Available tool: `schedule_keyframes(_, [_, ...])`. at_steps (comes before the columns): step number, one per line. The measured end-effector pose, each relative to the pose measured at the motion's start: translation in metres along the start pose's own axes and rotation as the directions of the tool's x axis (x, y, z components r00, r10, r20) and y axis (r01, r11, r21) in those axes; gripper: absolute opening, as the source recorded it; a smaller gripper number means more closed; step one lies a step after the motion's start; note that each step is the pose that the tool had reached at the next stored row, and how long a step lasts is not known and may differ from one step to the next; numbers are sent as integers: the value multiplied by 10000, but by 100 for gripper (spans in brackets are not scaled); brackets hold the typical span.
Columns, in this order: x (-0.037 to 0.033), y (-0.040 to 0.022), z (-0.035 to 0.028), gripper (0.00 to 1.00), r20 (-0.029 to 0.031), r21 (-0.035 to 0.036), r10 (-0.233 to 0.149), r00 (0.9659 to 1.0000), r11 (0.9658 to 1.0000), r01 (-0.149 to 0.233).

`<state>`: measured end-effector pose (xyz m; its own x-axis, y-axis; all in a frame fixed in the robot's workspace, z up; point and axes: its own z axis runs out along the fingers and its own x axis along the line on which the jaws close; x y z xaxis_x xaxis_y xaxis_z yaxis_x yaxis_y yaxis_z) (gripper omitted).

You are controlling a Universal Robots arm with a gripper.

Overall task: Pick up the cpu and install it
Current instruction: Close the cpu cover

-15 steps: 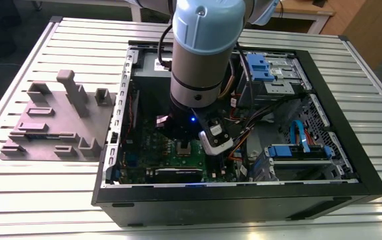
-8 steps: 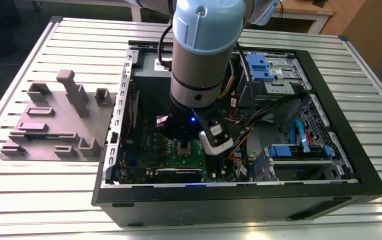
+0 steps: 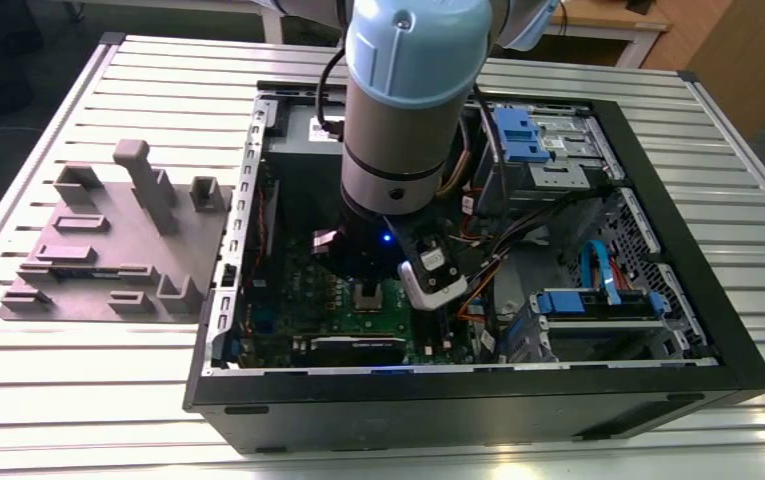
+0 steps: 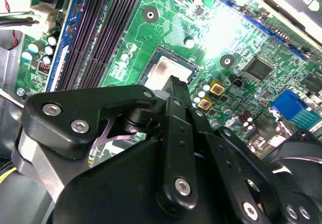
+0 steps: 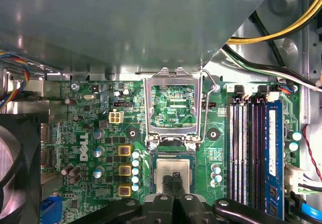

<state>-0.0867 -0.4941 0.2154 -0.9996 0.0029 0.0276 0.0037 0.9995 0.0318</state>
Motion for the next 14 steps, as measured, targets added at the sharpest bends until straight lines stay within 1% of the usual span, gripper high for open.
schedule_keyframes(1, [1,1,-26,10,7,-1,0,10000,10000,0])
schedule_keyframes(3, [4,4,-109,10,19,-2,0,10000,10000,0])
schedule_keyframes(14, [17,19,-606,10,30,0,-1,10000,10000,1])
